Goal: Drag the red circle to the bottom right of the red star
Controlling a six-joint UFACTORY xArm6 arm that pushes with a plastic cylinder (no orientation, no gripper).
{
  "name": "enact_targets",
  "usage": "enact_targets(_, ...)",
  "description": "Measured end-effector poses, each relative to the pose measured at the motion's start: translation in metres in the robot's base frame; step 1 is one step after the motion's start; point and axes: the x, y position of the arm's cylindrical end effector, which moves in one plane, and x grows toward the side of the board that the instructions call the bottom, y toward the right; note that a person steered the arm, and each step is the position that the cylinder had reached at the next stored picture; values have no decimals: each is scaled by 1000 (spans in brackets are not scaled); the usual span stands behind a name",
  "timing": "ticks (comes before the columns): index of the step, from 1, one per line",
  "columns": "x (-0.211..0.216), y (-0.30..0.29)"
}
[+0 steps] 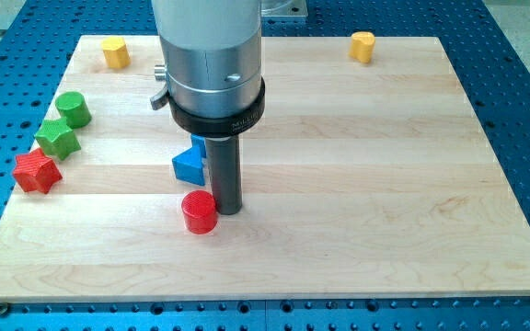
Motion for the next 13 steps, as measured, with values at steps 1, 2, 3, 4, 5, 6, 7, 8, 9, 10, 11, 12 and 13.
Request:
enact_targets(1,2,13)
enact_targets(2,27,-23)
enact_targets(3,40,-51)
enact_targets(4,40,-124)
enact_targets(5,40,-163)
enact_targets(6,27,-130)
enact_targets(7,36,-160)
enact_targets(8,36,-161)
enact_targets(9,36,-177)
enact_targets(10,36,-208)
enact_targets(11,36,-219)
enact_targets(12,28,-188)
enact_targets(13,11,-176)
